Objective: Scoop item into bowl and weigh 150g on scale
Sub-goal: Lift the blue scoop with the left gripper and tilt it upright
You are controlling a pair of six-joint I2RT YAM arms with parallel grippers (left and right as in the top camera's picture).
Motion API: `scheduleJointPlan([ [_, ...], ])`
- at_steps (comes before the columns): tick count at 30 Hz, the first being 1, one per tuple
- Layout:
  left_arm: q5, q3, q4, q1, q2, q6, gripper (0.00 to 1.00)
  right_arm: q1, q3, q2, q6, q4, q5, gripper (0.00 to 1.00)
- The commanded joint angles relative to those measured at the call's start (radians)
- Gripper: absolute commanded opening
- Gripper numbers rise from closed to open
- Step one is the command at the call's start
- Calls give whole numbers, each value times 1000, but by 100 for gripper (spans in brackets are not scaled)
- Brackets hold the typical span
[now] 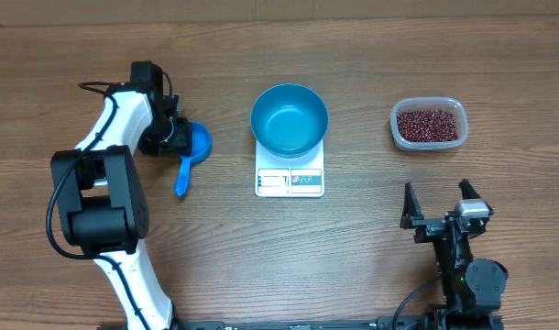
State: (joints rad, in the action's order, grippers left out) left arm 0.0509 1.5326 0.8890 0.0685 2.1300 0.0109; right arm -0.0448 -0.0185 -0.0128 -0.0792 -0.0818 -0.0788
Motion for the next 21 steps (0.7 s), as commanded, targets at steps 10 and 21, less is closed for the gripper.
scheduleJointPlan([
  [10,29,20,-3,-3,6,11,38,4,11,10,-4,5,-2,100],
  [21,29,20,-5,-3,6,11,25,4,11,10,-4,5,-2,100],
])
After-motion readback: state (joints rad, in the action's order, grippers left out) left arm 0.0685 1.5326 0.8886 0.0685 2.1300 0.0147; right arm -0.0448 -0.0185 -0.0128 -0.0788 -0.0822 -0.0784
